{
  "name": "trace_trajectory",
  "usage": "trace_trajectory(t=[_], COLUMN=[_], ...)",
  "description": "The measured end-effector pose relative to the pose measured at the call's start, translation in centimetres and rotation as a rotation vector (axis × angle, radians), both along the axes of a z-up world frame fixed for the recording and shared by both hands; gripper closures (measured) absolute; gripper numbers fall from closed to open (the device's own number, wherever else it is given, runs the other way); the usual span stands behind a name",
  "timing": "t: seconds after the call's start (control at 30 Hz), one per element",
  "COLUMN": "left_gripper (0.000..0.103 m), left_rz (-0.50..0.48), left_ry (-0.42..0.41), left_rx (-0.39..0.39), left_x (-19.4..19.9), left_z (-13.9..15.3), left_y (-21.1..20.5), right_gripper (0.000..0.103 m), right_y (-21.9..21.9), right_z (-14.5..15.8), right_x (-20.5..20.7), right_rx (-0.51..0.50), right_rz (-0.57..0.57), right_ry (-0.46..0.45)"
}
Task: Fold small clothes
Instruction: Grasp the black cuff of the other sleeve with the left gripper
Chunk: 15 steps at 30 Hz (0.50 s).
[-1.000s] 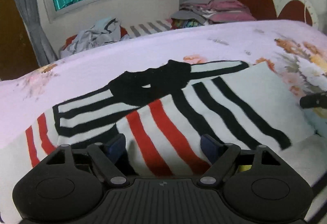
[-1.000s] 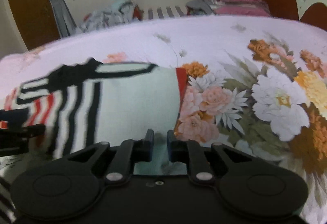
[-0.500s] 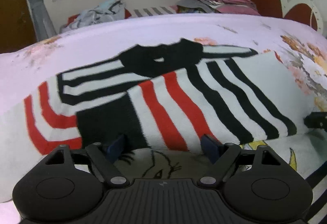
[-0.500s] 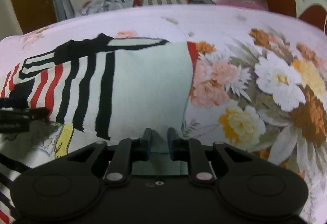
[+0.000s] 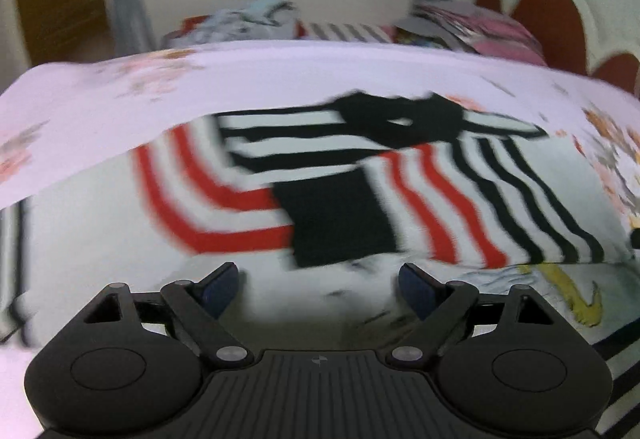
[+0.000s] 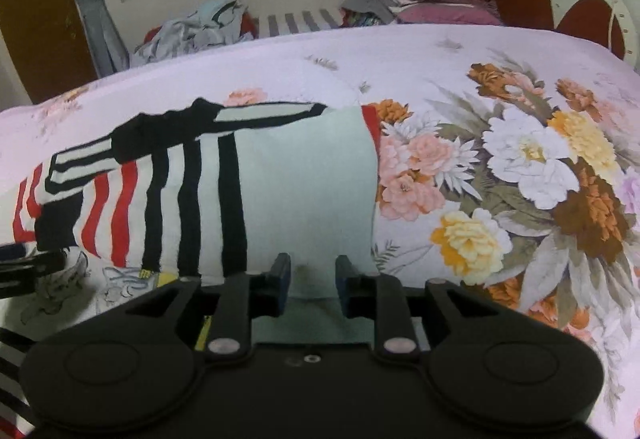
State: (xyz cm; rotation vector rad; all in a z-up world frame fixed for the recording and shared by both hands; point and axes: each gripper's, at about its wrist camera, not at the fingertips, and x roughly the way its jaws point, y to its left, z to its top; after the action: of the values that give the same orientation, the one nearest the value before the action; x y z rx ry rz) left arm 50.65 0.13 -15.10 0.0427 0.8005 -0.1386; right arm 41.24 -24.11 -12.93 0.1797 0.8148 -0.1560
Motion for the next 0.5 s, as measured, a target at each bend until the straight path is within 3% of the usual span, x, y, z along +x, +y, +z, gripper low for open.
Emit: trace_trajectory(t=[0.2, 0.33, 0.43, 0.5], left_gripper=[0.017, 0.017, 0.055, 0.058], left_rz=[0.157, 0.323, 0.428, 0.516], left_ry=[0.010, 0.006, 0.046, 0.059], left_rx=[-0.006, -0.089, -0.159, -0.205], left_x=[-2.1, -3.8, -5.1, -5.9], left_z=[0.7, 0.7, -0.2, -1.0], left_y=[7.3, 14.1, 19.3, 22.6], right_gripper=[0.078, 0.078, 0.078, 0.078], right_y=[1.0, 2.3, 3.6, 4.6], right_z=[0.8, 0.7, 0.8, 0.8], right_x=[-0.9, -0.4, 0.5, 1.1], right_rx=[-0.004, 0.005, 0.022, 0.018], right_rz=[0.018, 0.050, 0.077, 0.098], right_ry=[-0.041, -0.025, -0.020, -0.023])
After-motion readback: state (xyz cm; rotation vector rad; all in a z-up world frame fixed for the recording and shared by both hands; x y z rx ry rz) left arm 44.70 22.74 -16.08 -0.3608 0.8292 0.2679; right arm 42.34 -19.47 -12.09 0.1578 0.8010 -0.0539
